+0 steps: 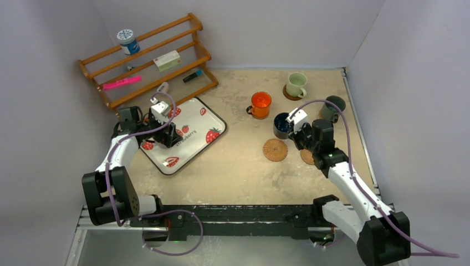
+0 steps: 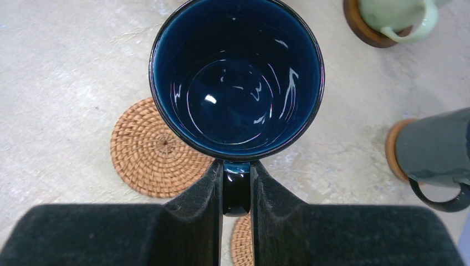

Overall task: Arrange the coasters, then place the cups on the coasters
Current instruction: Place the cup on the coaster.

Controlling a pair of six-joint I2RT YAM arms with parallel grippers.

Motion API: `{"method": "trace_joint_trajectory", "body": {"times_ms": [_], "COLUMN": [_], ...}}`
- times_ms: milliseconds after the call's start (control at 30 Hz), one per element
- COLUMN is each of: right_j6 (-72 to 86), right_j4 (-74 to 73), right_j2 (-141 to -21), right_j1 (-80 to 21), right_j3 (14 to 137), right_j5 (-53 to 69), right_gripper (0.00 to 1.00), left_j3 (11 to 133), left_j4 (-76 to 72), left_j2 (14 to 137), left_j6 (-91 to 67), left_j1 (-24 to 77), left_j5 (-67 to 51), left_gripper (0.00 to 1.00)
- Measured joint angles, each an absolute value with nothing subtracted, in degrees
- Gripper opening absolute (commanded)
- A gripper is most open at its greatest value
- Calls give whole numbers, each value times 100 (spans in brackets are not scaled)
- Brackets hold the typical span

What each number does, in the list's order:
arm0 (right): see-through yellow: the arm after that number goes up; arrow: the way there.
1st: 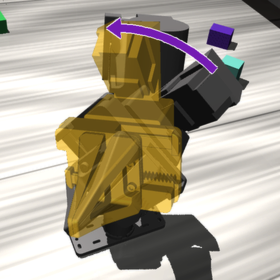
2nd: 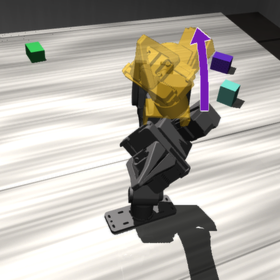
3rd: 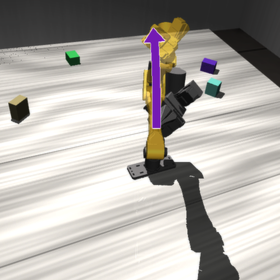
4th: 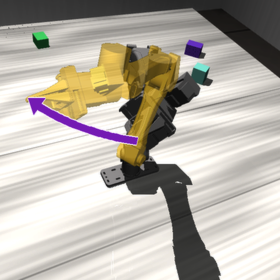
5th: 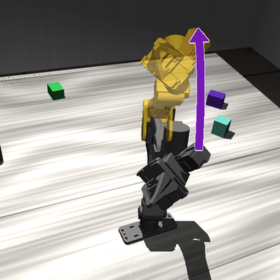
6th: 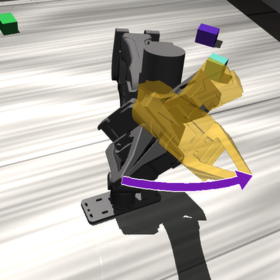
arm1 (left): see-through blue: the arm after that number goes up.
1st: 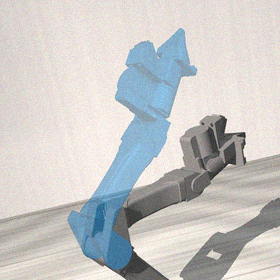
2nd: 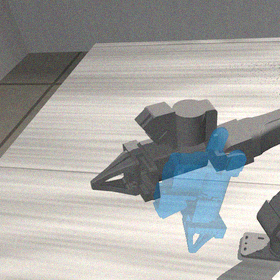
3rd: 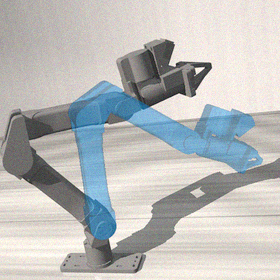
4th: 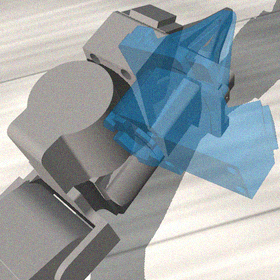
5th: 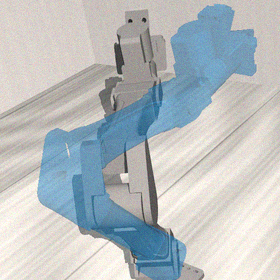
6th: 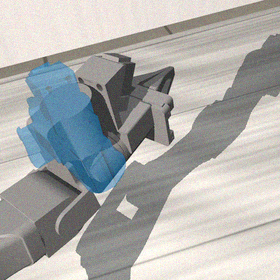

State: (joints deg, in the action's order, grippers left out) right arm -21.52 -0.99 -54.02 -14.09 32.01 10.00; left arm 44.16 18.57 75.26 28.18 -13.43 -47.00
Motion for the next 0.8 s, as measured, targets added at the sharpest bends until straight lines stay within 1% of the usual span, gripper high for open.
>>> {"method": "trace_joint_trajectory", "body": {"times_ms": [400, 633, 800], "right_j6": [-2106, -2224, -2327], "right_j4": [-117, -272, -578], "right_j2": [-5227, -5013, -5028], "right_j1": [-781, -228, 408], "right_j3": [3201, 3201, 3201], "right_j5": [1035, 1422, 1817], "right_gripper": [0, 0, 0], "left_j3": [4416, 4888, 4681], "left_j4": [1881, 2237, 2185], "left_j2": [7526, 7843, 7596], "left_j6": [2803, 2967, 3050], "left_j1": [-1343, -1345, -1345], "left_j5": [-4873, -4971, -5081], "left_gripper": [100, 100, 100]}}
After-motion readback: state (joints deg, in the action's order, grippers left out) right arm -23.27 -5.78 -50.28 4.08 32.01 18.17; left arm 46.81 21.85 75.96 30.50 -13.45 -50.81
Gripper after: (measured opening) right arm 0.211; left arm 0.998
